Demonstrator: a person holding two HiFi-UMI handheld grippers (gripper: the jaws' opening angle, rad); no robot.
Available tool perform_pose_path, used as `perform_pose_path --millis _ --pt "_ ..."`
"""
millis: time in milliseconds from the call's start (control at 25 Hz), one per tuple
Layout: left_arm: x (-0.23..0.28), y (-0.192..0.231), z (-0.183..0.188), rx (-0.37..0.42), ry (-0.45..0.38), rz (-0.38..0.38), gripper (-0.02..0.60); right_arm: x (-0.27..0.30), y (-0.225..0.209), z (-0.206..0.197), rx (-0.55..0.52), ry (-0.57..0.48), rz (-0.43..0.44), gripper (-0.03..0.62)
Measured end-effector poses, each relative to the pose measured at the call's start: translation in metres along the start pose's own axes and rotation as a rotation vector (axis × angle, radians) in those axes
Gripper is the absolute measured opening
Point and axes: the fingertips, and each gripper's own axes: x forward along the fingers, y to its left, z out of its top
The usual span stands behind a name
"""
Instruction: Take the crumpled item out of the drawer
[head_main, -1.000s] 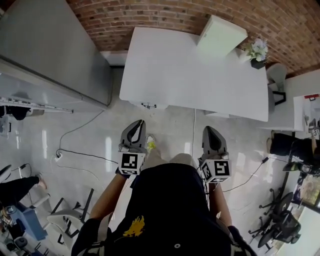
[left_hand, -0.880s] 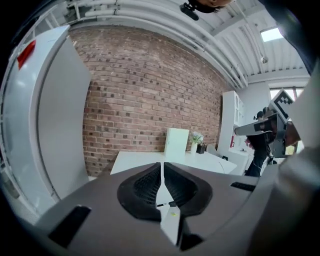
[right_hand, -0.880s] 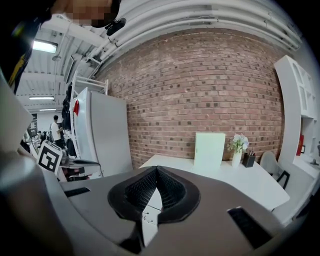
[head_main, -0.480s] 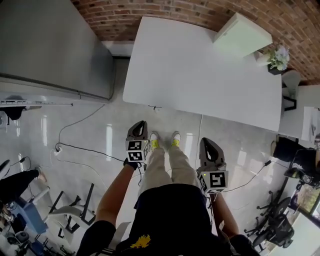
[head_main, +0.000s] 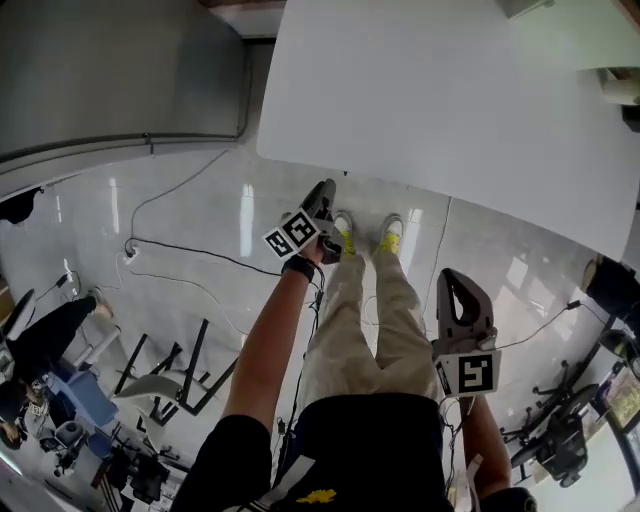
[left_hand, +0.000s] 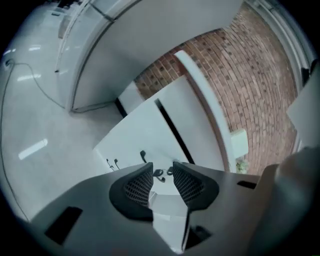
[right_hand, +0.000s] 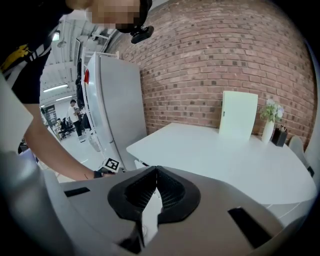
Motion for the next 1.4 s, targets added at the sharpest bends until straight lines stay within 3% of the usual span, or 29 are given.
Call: perform_pose_path --millis 120,320,520,600,720,800,920,1080,1280,1400 --pt "0.025 0.032 0.0 -0.098 -0.037 -0.002 0.166 0.012 0.006 -0.033 -0.007 0.055 0.035 0.027" --pt "0.053 0.055 -0.002 -0.181 -0.059 0.017 0.173 0.021 0.006 -0.053 -0.006 0.086 0.06 0.028" --pt "0.077 0.046 -0.003 -0.215 -0.065 -0.037 0.173 0.032 -0.004 -0.058 0.027 0.069 0.068 0.028" --pt "0.079 0.04 -0.002 -0.214 -0.068 -0.069 0.143 0.037 0.0 -0.056 0.024 0.05 0.075 0.028" --pt "0.076 0.046 -0.004 -0.219 -0.082 -0.067 0.207 0.041 0.002 -0.058 0.03 0.043 0.089 0.028" --pt "0.077 0.048 -0.005 -0.222 -0.09 -0.063 0.214 0.043 0.002 -0.062 0.034 0.041 0.092 0.028" --pt "0.08 0.053 -0.005 -0.221 -0.084 -0.065 0.287 0.045 0.008 -0.064 0.045 0.034 0.093 0.028" --pt "0.08 0.053 -0.006 -0.233 -0.072 -0.097 0.285 0.043 0.012 -0.07 0.05 0.048 0.104 0.027" --pt "0.082 0.043 -0.009 -0.304 -0.085 -0.194 0.236 0.041 0.01 -0.075 0.058 0.056 0.104 0.028" --pt "0.083 0.04 -0.006 -0.371 -0.098 -0.261 0.121 0.044 0.013 -0.081 0.058 0.061 0.107 0.027"
